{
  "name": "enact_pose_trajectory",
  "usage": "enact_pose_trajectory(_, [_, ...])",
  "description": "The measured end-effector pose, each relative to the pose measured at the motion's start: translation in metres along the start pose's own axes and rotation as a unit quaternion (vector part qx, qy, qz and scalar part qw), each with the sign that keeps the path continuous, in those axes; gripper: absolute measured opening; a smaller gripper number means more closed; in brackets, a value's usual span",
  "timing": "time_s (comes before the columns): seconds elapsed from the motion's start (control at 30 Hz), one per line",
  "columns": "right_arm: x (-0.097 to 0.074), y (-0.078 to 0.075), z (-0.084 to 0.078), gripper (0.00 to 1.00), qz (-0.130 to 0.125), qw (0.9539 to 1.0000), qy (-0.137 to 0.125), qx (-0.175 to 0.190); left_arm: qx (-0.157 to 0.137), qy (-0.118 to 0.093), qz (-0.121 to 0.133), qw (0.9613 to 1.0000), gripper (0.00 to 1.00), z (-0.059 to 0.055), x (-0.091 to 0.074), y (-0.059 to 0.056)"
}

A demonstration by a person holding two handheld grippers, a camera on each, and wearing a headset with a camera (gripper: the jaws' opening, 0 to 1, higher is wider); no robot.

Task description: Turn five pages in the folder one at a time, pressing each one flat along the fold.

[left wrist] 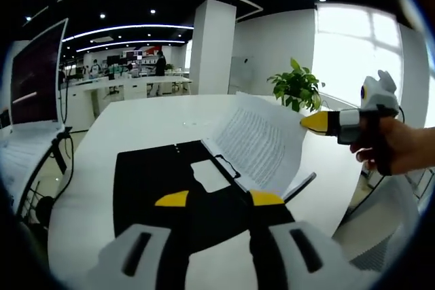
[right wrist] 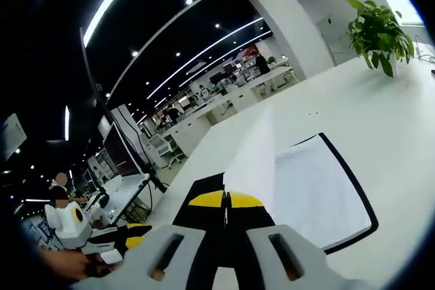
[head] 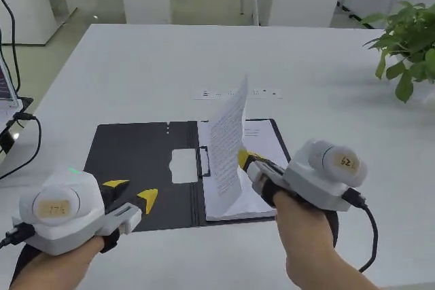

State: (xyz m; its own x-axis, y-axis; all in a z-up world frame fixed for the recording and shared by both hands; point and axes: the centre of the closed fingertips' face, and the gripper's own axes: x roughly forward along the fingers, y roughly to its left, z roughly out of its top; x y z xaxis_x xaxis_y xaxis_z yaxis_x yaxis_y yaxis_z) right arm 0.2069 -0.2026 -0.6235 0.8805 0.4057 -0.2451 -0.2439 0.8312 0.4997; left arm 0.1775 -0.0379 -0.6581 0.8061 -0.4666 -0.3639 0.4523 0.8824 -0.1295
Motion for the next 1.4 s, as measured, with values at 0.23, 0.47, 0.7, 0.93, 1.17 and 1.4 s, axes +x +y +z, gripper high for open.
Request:
enact_pose_trajectory(0.23, [0.009, 0.027, -0.010, 0.00, 0.024, 0.9991, 0.015, -0.031, 0.011, -0.024, -0.008, 0.9996, 0.36, 0.025, -0.023, -0.005])
enact_pose_trajectory(0.47, [0.023, 0.054, -0.027, 0.00, 0.045, 0.9965, 0.038, -0.059, 0.021, -0.028, -0.006, 0.9994, 0.39, 0.033, -0.043, -0.001])
enact_pose_trajectory(0.7, [0.034, 0.072, -0.047, 0.00, 0.060, 0.9930, 0.063, -0.079, 0.024, -0.021, 0.006, 0.9995, 0.41, 0.031, -0.062, 0.013])
enact_pose_trajectory(0.93, [0.046, 0.089, -0.068, 0.00, 0.073, 0.9885, 0.090, -0.098, 0.030, -0.019, 0.020, 0.9992, 0.41, 0.031, -0.077, 0.025])
enact_pose_trajectory(1.17, [0.059, 0.096, -0.091, 0.00, 0.075, 0.9830, 0.119, -0.118, 0.026, -0.015, 0.031, 0.9991, 0.42, 0.026, -0.086, 0.033])
enact_pose_trajectory(1.4, [0.075, 0.100, -0.118, 0.00, 0.077, 0.9736, 0.152, -0.152, 0.020, -0.001, 0.042, 0.9989, 0.41, 0.014, -0.091, 0.043])
